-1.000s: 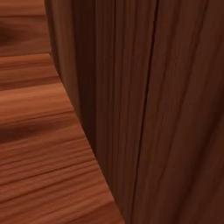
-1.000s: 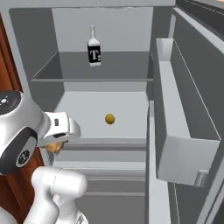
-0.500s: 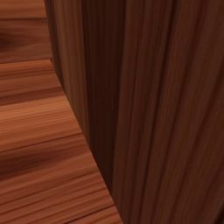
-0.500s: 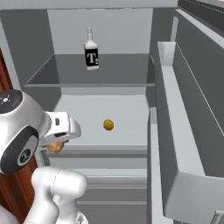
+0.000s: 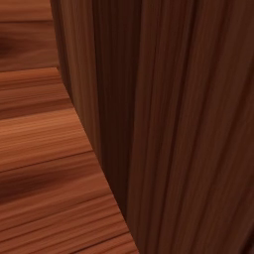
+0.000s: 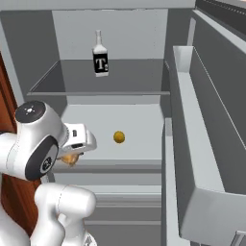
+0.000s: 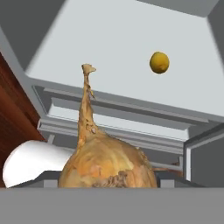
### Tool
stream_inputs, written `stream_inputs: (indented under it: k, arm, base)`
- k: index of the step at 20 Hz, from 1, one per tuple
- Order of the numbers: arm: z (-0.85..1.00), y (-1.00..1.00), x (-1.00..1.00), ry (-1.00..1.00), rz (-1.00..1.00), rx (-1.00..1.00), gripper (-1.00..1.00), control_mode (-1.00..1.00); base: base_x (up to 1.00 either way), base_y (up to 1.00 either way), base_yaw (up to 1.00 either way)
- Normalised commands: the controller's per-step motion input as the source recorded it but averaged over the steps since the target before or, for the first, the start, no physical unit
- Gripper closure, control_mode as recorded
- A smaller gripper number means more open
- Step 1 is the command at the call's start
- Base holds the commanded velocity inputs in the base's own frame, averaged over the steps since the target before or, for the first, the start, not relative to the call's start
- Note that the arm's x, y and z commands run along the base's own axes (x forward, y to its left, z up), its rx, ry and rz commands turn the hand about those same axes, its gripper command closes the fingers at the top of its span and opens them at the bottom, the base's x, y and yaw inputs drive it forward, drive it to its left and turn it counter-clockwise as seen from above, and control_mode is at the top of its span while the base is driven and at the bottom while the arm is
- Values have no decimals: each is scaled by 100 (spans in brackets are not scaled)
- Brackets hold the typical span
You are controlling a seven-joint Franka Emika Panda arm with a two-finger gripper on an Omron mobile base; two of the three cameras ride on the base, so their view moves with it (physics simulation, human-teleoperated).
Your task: Place the liquor on the top shelf of the fridge to keep it out of children's reach, and place the lemon and onion on lower shelves for easy access.
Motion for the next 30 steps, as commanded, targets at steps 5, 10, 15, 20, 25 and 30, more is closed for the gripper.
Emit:
stream_inputs:
  k: [5, 10, 15, 20, 25, 30]
  arm:
    - [-30, -3, 64, 0, 1, 0, 100, -100]
    - [-56, -1, 58, -4, 2, 0, 100, -100]
    - [-51, -4, 56, -3, 1, 0, 100, -100]
    - [-23, -26, 52, 4, 1, 1, 100, -100]
    - [-26, -29, 55, 5, 3, 2, 100, -100]
    - [-29, -4, 52, 0, 2, 0, 100, -100]
  base:
    - [0, 0, 0]
    - [0, 0, 0]
    - [0, 0, 0]
    - [0, 0, 0]
    - [0, 0, 0]
    - [0, 0, 0]
